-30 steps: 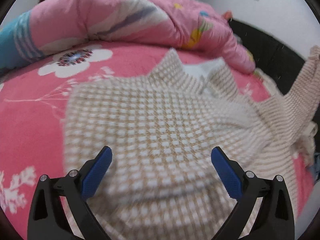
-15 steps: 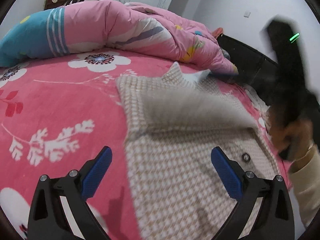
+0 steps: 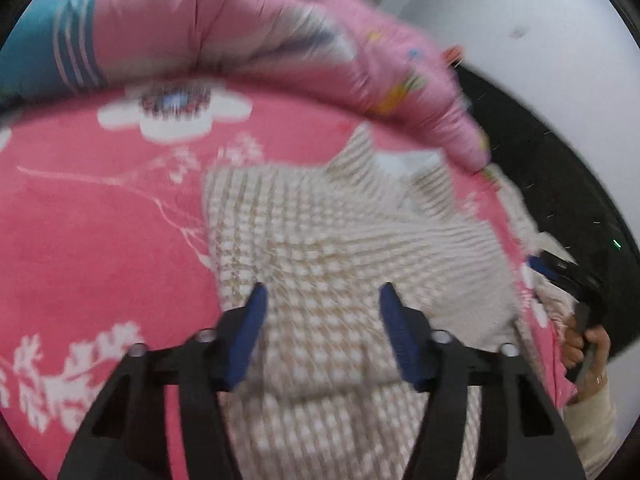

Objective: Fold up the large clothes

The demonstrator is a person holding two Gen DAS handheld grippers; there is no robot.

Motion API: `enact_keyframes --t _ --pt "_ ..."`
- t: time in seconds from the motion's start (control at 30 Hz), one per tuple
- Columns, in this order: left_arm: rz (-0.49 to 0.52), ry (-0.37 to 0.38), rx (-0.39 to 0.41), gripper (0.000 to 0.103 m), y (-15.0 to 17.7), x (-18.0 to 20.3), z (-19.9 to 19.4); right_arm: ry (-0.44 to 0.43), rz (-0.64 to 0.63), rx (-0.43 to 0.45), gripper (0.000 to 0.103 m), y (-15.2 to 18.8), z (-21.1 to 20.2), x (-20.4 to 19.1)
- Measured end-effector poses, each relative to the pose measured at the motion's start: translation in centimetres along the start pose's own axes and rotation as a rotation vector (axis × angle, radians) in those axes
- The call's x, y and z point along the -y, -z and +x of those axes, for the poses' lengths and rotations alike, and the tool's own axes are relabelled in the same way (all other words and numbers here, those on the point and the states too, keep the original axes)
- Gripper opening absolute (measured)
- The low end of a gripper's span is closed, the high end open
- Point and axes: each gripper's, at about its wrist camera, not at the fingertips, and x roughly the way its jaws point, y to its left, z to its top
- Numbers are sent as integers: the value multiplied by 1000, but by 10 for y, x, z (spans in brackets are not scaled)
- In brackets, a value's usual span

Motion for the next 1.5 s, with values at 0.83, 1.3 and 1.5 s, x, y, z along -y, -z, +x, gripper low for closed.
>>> enact_keyframes --t 0.83,1.3,1.5 --pt "127 -98 77 10 -53 24 13 99 51 -54 16 -16 61 61" --pt "97 -146 72 8 -42 -7 31 173 -80 16 11 -14 66 45" --pt "56 -165 46 24 -36 -22 28 223 -58 -9 69 -16 65 52"
